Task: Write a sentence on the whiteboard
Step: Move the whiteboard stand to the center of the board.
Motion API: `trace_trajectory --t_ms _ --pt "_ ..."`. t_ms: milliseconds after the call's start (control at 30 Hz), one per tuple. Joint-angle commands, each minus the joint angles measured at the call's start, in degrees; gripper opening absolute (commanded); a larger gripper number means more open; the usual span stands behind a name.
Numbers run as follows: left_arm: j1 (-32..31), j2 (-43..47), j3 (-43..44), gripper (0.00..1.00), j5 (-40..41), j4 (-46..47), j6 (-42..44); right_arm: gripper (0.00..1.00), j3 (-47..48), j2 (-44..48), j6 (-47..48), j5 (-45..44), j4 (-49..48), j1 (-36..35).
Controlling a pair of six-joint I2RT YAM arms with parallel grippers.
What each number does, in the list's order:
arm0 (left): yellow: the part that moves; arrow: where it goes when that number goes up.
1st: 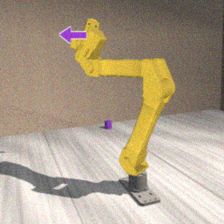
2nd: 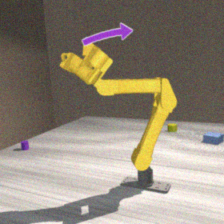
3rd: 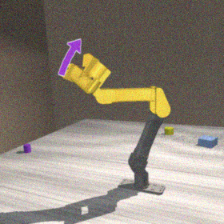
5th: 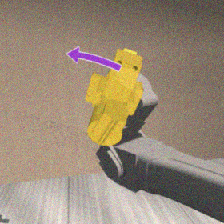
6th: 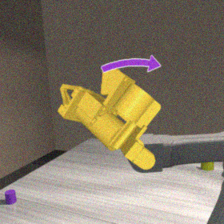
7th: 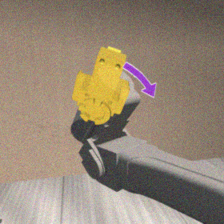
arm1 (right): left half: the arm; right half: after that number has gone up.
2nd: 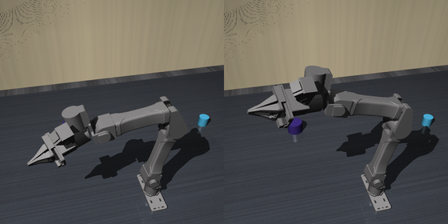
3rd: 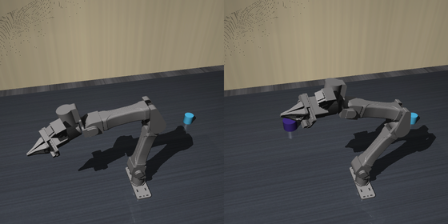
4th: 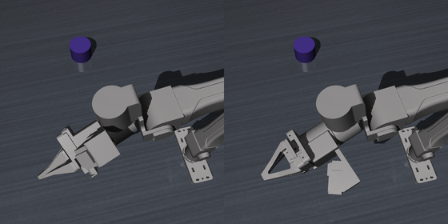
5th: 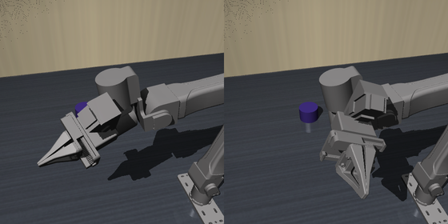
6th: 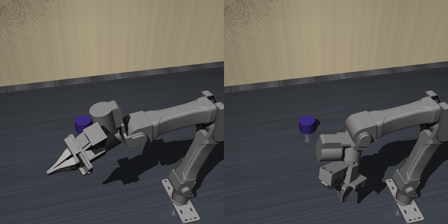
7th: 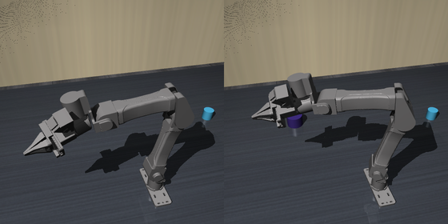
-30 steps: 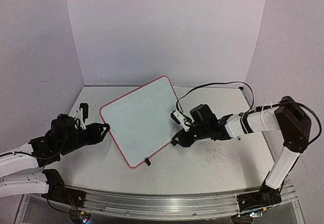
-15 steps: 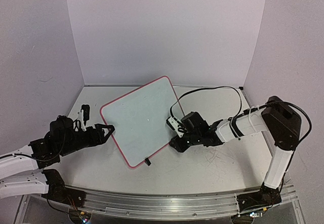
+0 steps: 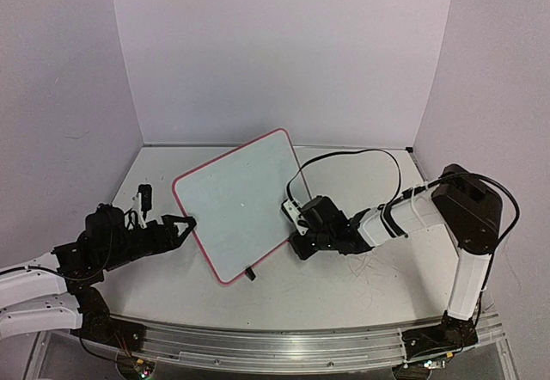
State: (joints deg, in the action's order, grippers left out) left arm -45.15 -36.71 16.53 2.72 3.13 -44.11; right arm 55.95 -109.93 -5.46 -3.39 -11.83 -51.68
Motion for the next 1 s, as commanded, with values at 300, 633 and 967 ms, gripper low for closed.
trace_trajectory --t_ms 300,633,967 --pt "0.2 -9.0 2.4 0.92 -8.4 8.8 1.7 0.00 -10.6 8.8 -12.1 -23.9 -6.0 -0.1" --pt "0.9 -31.3 9.3 0.95 -18.5 27.0 4.1 0.00 -18.5 13.4 -20.7 -26.2 -4.8 0.1" --pt "7.3 -54.2 21.1 0.87 -39.3 40.1 9.0 0.00 -21.8 16.5 -17.1 -20.9 -7.8 1.5"
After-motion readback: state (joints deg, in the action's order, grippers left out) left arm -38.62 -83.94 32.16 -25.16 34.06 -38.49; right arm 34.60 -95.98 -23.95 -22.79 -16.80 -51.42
